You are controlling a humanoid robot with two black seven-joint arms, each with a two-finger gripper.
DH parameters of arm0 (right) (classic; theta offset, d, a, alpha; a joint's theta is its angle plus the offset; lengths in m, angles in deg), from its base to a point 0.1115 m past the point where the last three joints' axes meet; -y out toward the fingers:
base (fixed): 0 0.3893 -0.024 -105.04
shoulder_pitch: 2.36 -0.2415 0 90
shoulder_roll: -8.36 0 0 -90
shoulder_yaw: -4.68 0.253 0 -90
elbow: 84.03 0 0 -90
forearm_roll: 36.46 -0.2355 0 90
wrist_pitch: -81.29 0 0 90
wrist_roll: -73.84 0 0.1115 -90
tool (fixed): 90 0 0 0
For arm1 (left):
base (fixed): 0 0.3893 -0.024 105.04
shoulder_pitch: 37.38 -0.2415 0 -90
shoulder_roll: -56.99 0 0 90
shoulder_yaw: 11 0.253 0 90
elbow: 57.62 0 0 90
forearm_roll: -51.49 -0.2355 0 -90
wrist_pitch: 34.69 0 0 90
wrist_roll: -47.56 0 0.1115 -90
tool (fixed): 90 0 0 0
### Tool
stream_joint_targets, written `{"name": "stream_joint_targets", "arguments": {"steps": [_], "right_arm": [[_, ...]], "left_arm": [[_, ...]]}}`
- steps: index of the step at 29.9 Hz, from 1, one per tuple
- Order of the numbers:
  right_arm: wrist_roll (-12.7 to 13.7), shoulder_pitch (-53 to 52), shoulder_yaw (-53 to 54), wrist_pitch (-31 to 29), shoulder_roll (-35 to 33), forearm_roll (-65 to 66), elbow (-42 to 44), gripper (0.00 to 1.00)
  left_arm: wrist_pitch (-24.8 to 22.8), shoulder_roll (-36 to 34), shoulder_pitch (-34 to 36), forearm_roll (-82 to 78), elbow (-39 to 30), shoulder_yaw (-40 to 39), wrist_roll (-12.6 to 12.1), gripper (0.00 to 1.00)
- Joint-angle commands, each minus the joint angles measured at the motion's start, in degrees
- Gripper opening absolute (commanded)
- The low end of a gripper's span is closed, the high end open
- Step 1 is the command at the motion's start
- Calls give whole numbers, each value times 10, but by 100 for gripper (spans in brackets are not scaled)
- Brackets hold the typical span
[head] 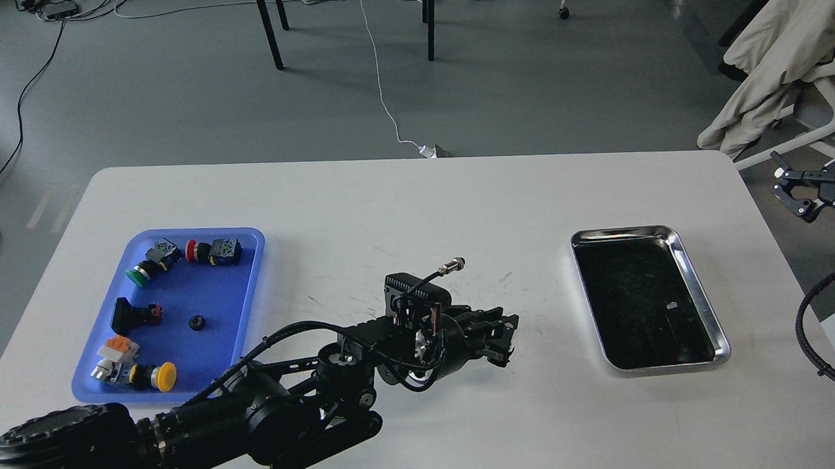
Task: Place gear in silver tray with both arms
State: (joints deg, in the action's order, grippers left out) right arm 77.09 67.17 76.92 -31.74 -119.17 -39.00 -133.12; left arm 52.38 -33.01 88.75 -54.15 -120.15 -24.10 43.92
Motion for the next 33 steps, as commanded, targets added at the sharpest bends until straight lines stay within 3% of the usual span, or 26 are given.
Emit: {"name": "stream_joint_targets", "arguments": {"steps": [1,5,12,17,25,33], "right_arm": [[0,0,0,1,0,0,0,98],[0,-1,1,1,0,0,0,98],[0,-1,1,1,0,0,-1,98],[1,-4,1,4,-1,0,-19,98],[1,-6,-32,20,-34,0,-113,98],[4,-20,-53,28,-57,65,-185,98]], "left_arm": [[16,0,0,19,-1,0,3,36],[25,0,0,32,-1,0,7,46],[43,0,-2,39,-1,0,7,54],[67,0,4,84,0,-8,5,70],[79,0,32,181,-1,-121,-1,93],[77,0,55,334,-31,-214,-14,98]]}}
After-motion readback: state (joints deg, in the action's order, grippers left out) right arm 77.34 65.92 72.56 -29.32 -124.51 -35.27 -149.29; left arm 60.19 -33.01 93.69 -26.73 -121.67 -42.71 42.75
